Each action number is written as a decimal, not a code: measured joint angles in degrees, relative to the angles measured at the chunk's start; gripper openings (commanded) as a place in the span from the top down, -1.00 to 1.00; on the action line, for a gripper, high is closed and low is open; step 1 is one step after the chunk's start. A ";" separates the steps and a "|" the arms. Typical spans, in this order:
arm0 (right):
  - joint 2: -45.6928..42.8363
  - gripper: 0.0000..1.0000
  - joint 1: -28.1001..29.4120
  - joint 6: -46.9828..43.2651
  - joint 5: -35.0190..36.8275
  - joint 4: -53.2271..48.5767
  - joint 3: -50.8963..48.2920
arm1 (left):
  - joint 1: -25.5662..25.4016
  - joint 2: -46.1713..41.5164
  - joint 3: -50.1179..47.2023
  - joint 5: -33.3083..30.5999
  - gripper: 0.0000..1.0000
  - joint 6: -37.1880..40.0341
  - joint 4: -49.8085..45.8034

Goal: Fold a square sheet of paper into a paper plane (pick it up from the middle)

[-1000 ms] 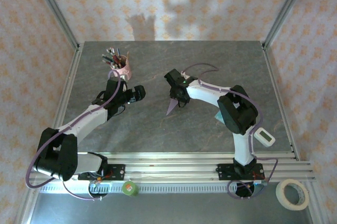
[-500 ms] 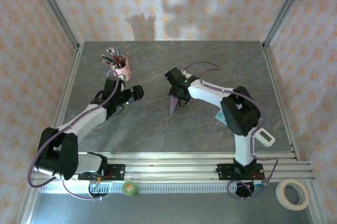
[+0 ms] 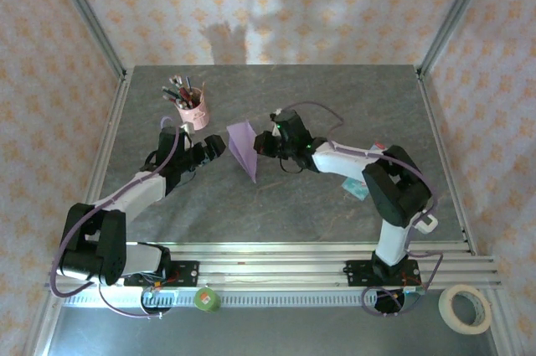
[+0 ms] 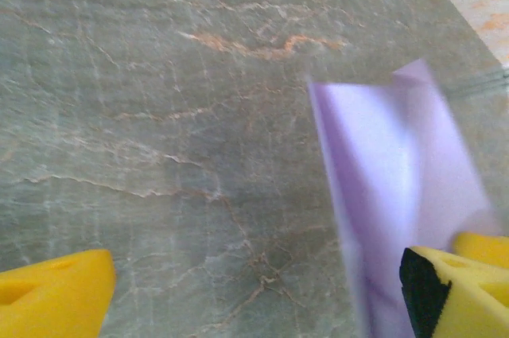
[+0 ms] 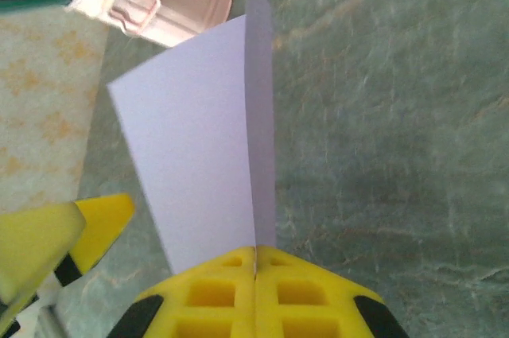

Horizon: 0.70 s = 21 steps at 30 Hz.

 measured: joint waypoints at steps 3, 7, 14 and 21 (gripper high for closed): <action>1.25 0.93 -1.42 1.33 -4.11 5.84 -4.59 | 0.00 0.66 -2.36 2.27 -0.77 -2.69 3.85; 2.08 0.92 -3.37 2.56 -7.37 10.34 -8.52 | -0.02 1.97 -5.25 4.50 -0.74 -5.81 7.72; 2.36 0.91 -6.54 2.93 -9.51 13.99 -12.41 | -3.17 4.35 -6.19 5.53 -0.73 -8.11 10.43; 2.73 0.90 -7.82 2.73 -9.42 14.14 -13.73 | -7.89 9.99 -4.44 6.71 -0.40 -9.53 12.59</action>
